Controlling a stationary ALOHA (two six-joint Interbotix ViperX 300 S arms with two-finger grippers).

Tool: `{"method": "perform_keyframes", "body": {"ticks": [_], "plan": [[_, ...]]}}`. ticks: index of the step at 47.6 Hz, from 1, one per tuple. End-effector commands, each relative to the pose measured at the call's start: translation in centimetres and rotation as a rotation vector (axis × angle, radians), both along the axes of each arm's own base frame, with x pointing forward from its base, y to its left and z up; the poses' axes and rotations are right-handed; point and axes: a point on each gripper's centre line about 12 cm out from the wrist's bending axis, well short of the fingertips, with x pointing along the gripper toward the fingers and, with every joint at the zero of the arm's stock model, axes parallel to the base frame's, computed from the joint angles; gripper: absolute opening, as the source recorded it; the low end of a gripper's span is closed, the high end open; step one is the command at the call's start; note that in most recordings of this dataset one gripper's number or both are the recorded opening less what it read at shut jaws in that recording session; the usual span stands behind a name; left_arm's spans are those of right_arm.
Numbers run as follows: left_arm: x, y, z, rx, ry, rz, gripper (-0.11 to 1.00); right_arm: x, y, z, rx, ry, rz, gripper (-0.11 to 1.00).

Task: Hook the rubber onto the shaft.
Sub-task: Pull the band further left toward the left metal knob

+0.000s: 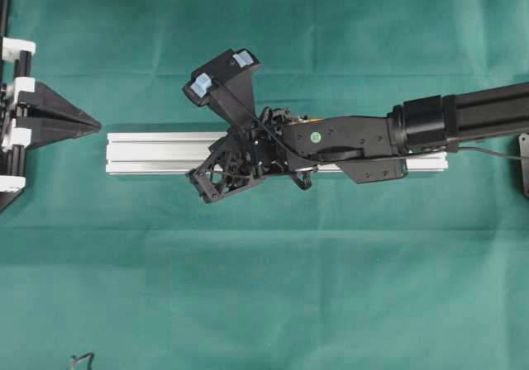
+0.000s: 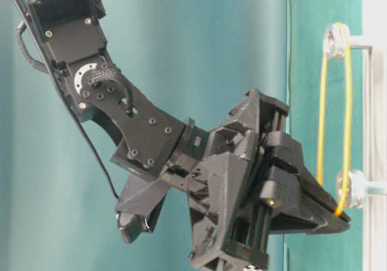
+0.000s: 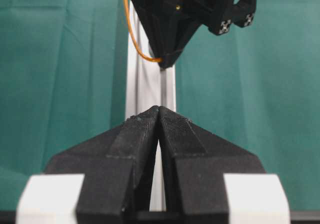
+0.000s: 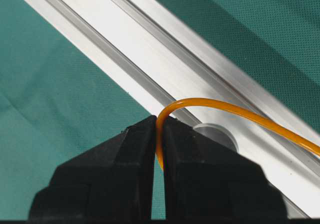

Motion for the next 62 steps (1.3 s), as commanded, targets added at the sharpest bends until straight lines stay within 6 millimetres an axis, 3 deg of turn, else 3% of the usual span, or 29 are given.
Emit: {"method": "perform_keyframes", "body": {"ticks": [1, 62], "plan": [[0.3, 0.1, 1.2, 0.001, -0.029, 0.002, 0.00, 0.6, 0.2, 2.0, -0.001, -0.059, 0.009, 0.06], [0.3, 0.1, 1.1, 0.000, -0.028, 0.002, 0.00, 0.3, 1.6, -0.2, 0.012, -0.011, 0.023, 0.06]]}}
